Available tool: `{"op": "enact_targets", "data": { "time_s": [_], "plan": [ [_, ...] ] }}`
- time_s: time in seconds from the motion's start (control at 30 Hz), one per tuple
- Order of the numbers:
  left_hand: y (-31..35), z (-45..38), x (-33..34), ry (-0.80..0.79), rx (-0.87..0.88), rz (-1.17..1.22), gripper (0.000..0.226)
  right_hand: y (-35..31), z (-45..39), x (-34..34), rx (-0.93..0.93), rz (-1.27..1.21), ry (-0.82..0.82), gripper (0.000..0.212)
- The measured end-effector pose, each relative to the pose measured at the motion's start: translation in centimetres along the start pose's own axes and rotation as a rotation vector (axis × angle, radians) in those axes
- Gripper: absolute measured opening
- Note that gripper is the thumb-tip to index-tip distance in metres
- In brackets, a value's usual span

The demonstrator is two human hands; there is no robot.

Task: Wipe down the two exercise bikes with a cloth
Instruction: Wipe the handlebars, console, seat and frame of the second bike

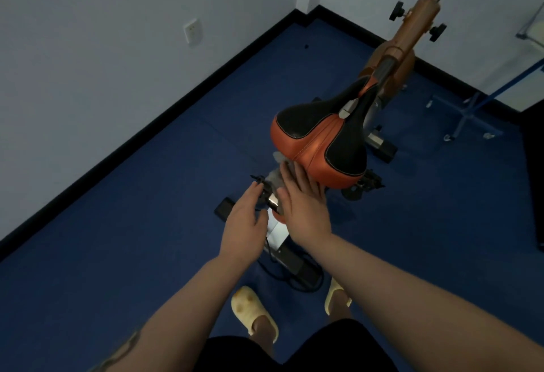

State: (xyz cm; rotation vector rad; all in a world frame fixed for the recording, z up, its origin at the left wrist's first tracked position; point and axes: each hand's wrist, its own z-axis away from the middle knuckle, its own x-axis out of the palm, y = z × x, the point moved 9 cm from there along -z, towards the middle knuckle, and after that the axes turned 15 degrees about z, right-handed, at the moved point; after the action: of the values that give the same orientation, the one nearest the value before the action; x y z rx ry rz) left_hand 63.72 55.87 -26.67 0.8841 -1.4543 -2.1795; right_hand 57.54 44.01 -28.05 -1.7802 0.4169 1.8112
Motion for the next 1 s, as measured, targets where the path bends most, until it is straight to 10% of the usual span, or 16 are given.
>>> {"op": "enact_targets", "data": {
  "time_s": [1.0],
  "plan": [
    [-0.7, 0.3, 1.9, -0.141, 0.003, 0.099, 0.055, 1.7, -3.2, -0.4, -0.12, -0.214, -0.166, 0.044]
  ]
}}
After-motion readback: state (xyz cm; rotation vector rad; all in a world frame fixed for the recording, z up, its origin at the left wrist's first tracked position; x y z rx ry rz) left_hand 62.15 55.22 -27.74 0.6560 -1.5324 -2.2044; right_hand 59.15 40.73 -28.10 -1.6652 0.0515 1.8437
